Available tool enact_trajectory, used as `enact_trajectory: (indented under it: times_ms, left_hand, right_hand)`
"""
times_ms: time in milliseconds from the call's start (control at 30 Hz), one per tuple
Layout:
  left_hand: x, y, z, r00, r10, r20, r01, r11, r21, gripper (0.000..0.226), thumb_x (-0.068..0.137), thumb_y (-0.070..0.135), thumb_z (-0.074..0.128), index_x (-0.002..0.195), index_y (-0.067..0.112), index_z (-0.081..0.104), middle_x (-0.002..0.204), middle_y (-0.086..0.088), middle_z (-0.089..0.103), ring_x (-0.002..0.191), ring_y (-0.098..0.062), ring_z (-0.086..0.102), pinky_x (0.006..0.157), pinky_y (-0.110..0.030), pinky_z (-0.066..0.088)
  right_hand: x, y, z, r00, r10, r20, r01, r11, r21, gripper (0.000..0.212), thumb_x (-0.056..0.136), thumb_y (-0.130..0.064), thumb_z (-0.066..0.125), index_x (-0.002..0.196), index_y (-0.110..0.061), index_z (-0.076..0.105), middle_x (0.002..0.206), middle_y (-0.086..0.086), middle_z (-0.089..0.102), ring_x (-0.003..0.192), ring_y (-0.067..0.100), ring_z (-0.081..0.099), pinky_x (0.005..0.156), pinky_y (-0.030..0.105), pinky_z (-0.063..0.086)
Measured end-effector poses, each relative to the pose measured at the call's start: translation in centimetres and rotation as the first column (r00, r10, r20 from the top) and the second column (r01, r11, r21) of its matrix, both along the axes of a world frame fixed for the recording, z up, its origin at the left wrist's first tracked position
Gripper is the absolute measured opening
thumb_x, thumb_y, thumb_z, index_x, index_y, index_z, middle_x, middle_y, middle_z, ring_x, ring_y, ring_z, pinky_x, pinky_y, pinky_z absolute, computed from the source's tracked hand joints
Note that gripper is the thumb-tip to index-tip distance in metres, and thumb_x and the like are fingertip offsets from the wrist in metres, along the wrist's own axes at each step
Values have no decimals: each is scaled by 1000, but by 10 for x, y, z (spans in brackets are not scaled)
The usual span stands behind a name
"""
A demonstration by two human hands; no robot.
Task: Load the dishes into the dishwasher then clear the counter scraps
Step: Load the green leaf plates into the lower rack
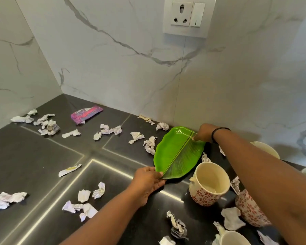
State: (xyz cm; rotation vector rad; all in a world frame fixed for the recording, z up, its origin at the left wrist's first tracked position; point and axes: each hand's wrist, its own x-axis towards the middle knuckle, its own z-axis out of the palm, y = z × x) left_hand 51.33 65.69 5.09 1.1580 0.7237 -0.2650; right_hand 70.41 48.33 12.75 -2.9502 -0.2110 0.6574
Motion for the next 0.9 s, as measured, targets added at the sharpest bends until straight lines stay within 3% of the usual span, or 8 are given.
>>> enact_trajectory:
  times_ms: [67,133,200,267,433,567,700,900]
  left_hand:
    - [-1,0,-2,1000,22,7,-22,1000,4,26,88,-9,56,114,-9,56,103,-21,68,77,-21,68,58,-21,55]
    - [-3,0,-1,999,47,13,-47,999,-1,27,87,-11,56,114,-11,56,99,-21,67,74,-21,67,57,-21,55]
    - [-6,2,4,996,80,25,-80,997,-19,27,87,-11,55,114,-11,56,98,-22,67,73,-21,67,56,-21,55]
    - [-12,5,13,991,121,55,-118,991,-56,23,88,-11,53,110,-8,59,92,-19,69,69,-18,66,53,-20,54]
    - [-33,27,59,941,290,176,-261,950,-171,13,92,-5,51,84,0,61,53,-5,65,39,-7,58,43,-15,50]
    - [-53,64,97,881,386,274,-308,907,-287,10,91,5,57,81,5,59,50,-1,64,41,-7,60,46,-18,53]
    - [-81,95,135,835,360,417,-214,910,-356,6,91,12,57,92,15,61,63,2,71,56,-13,69,69,-36,58]
    - [-117,120,173,795,301,527,-157,941,-301,8,93,15,57,89,20,62,63,5,69,51,-11,66,48,-26,56]
  right_hand:
    - [8,3,-4,1000,6,18,-6,1000,5,34,89,-29,65,64,-12,50,65,5,51,70,25,52,45,24,31]
    - [9,5,-2,999,17,50,-17,1000,-1,21,89,-23,64,81,-4,65,83,16,66,72,28,59,50,25,37]
    - [8,4,1,995,-18,96,14,999,45,25,87,-22,66,95,2,68,100,20,68,83,31,63,61,28,41]
    - [4,2,9,994,-50,100,35,989,146,23,83,-22,71,89,1,68,95,21,70,77,31,65,64,34,49]
    - [-28,-4,58,986,-117,120,69,938,340,27,82,-23,73,79,2,67,85,19,69,80,30,67,74,39,57]
    - [-87,-3,107,962,-269,52,175,748,640,16,81,-10,73,84,1,62,80,16,63,68,27,66,66,37,61]
    - [-178,9,132,944,-324,-62,245,563,789,16,84,-1,68,76,-4,54,71,12,59,54,18,60,47,24,55]
    - [-287,20,109,931,-317,-181,317,456,832,15,85,-3,67,95,-3,56,89,20,65,64,24,66,59,33,59]
